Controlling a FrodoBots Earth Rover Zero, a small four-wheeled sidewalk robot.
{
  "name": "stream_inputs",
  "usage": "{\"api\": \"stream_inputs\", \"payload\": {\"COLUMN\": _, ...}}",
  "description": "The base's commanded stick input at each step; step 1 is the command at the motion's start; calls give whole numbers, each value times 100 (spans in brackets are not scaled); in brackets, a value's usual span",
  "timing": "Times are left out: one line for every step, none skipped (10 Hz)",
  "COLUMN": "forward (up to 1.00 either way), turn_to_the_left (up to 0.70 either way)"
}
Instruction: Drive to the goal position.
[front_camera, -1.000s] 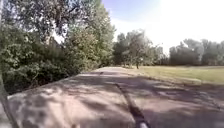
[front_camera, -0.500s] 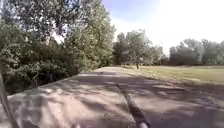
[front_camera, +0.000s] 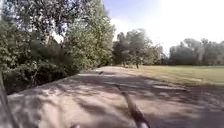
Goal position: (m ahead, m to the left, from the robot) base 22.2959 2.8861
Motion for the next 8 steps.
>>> {"api": "stream_inputs", "payload": {"forward": 70, "turn_to_the_left": 0}}
{"api": "stream_inputs", "payload": {"forward": 70, "turn_to_the_left": 0}}
{"api": "stream_inputs", "payload": {"forward": 14, "turn_to_the_left": 0}}
{"api": "stream_inputs", "payload": {"forward": 0, "turn_to_the_left": 0}}
{"api": "stream_inputs", "payload": {"forward": 0, "turn_to_the_left": 0}}
{"api": "stream_inputs", "payload": {"forward": 0, "turn_to_the_left": 0}}
{"api": "stream_inputs", "payload": {"forward": 0, "turn_to_the_left": 0}}
{"api": "stream_inputs", "payload": {"forward": 0, "turn_to_the_left": 0}}
